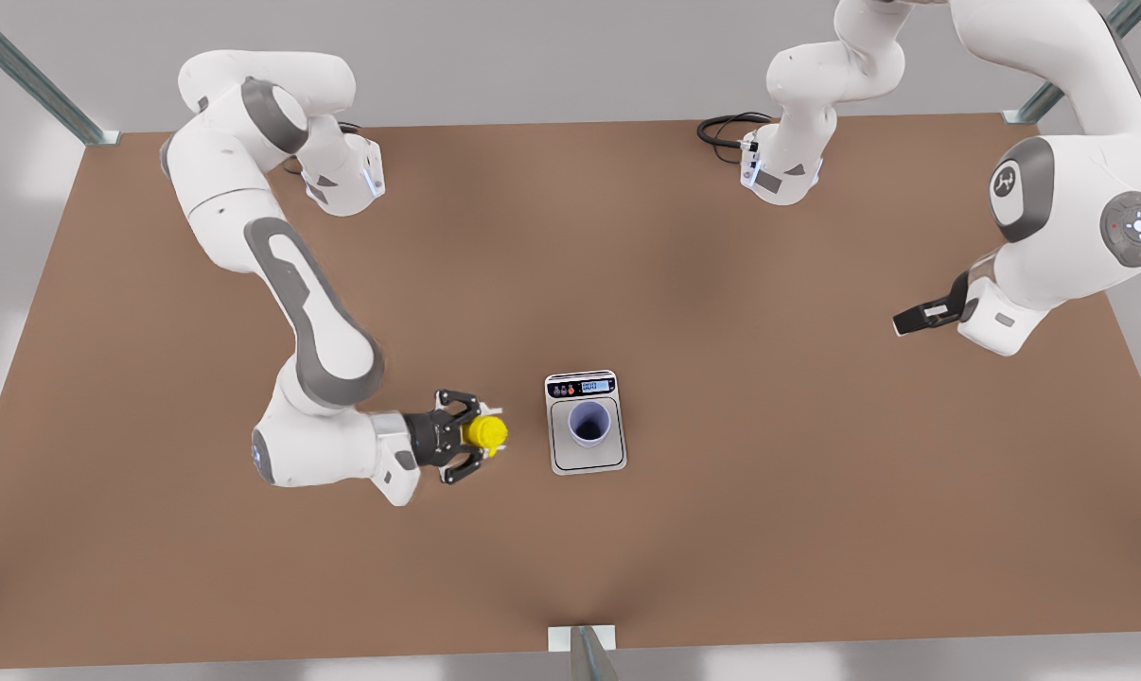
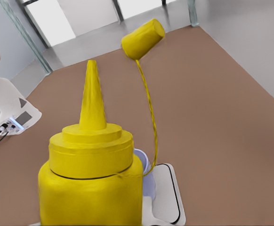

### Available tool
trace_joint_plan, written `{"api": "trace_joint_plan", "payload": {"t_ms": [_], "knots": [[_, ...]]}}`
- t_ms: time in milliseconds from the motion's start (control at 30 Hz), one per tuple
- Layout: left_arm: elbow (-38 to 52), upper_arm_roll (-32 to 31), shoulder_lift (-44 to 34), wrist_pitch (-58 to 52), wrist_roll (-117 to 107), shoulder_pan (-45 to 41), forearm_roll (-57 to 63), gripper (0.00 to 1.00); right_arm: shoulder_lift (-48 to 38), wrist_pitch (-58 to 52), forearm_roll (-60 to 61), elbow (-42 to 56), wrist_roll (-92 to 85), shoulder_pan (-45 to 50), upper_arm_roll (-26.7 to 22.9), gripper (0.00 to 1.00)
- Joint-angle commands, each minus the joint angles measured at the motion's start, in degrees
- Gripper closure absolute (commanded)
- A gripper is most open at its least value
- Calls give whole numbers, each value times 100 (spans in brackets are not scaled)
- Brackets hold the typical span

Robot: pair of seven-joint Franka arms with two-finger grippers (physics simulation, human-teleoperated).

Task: Move cup to the weight, pick up sauce bottle, pour sauce

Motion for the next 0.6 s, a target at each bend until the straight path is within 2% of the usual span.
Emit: {"api": "trace_joint_plan", "payload": {"t_ms": [0,67,200,400,567], "knots": [[0,0,0,-13,0,-19,-1,0,7,-85,73,-94,-175,-229,164,56],[0,0,61,-13,0,-19,8,0,51,-128,170,-454,-1017,-897,490,56],[0,0,123,-13,18,-63,8,0,245,-436,389,-964,-2794,-1741,490,56],[0,0,158,-30,18,-107,8,0,947,-656,952,-903,-4490,-1865,402,56],[0,-1,158,-48,0,-186,8,0,1264,-656,1101,-912,-4789,-1847,332,56]]}}
